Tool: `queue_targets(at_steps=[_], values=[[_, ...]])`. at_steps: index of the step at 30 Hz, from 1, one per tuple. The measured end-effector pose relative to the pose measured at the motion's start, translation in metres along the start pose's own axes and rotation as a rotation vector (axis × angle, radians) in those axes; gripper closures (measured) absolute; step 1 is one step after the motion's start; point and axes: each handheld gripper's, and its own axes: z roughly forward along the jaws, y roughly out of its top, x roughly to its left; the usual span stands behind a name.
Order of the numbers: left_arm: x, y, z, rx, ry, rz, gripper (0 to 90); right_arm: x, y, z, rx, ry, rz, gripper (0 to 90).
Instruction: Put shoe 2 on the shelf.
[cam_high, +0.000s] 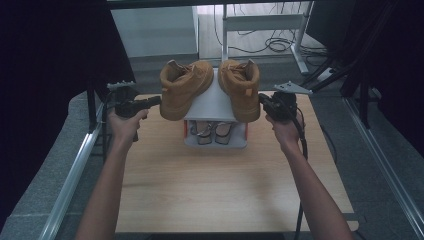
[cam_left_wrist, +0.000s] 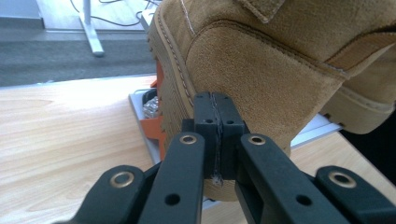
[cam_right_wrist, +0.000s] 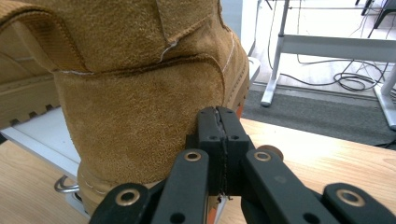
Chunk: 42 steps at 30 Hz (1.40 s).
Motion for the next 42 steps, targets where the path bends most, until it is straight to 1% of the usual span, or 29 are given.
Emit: queue_targets(at_steps=[2,4,6,7,8,10,13,16,17,19,20,23,24,26,28,30,32,34,36,38,39,40,42], values=[[0.000,0.000,0.001,0.001,-0.011,-0.011,89.5,0.000,0.000,0.001,-0.002,-0.006,-0.002,89.5],[-0.001,0.000,0.003,0.002,-0.028,-0.015,89.5,0.001,0.001,0.003,-0.002,-0.004,0.011,89.5],[-0.004,0.000,0.006,0.004,-0.040,-0.010,89.5,0.003,0.001,0.005,-0.003,0.006,0.026,89.5],[-0.006,0.000,0.007,0.001,-0.039,-0.007,89.5,0.004,0.000,0.006,-0.005,0.011,0.026,89.5],[-0.009,0.000,0.009,0.011,-0.043,0.001,89.5,0.006,0.000,0.006,-0.006,0.016,0.027,89.5],[-0.014,-0.001,0.014,0.026,-0.065,0.004,89.4,0.011,-0.001,0.008,-0.008,0.023,0.021,89.5],[-0.021,0.000,0.019,0.033,-0.081,0.015,89.4,0.017,-0.001,0.011,-0.013,0.021,0.003,89.5],[-0.026,0.000,0.025,0.042,-0.098,0.022,89.3,0.018,0.000,0.014,-0.011,0.024,0.020,89.5],[-0.027,0.000,0.026,0.042,-0.104,0.021,89.3,0.018,0.000,0.014,-0.010,0.030,0.030,89.5],[-0.026,0.000,0.026,0.039,-0.112,0.022,89.1,0.017,0.000,0.015,-0.010,0.032,0.033,89.4],[-0.024,0.000,0.025,0.027,-0.103,0.022,88.6,0.017,0.000,0.015,-0.010,0.038,0.034,89.4],[-0.019,0.001,0.024,0.028,-0.067,0.029,87.8,0.015,-0.001,0.015,-0.006,0.049,0.035,89.3],[-0.017,0.001,0.024,0.031,-0.050,0.033,87.7,0.015,-0.001,0.015,-0.006,0.048,0.023,89.4],[-0.013,0.002,0.027,0.033,-0.030,0.021,87.8,0.016,0.000,0.015,-0.007,0.046,0.014,89.4],[-0.011,0.006,0.033,0.039,-0.024,0.011,88.1,0.015,0.000,0.016,-0.004,0.044,0.010,89.4],[-0.012,0.009,0.039,0.042,-0.040,0.010,88.3,0.014,0.000,0.018,0.000,0.043,0.015,89.4],[-0.013,0.012,0.045,0.041,-0.042,0.005,89.3,0.014,0.000,0.018,-0.002,0.042,0.031,89.5],[-0.014,0.013,0.050,0.050,-0.077,0.001,89.4,0.018,-0.001,0.021,-0.006,0.058,0.029,89.5],[-0.021,0.013,0.054,0.056,-0.072,0.029,89.5,0.024,-0.001,0.026,-0.010,0.069,0.022,89.5],[-0.028,0.013,0.058,0.061,-0.055,0.062,89.5,0.029,-0.002,0.031,-0.010,0.065,0.008,89.5],[-0.029,0.013,0.058,0.063,-0.050,0.070,89.5,0.031,-0.002,0.033,-0.009,0.064,0.008,89.5],[-0.029,0.013,0.058,0.063,-0.050,0.072,89.5,0.031,-0.002,0.034,-0.011,0.068,0.013,89.5],[-0.026,0.013,0.059,0.067,-0.075,0.052,89.3,0.028,-0.002,0.035,-0.010,0.088,0.028,89.5]])
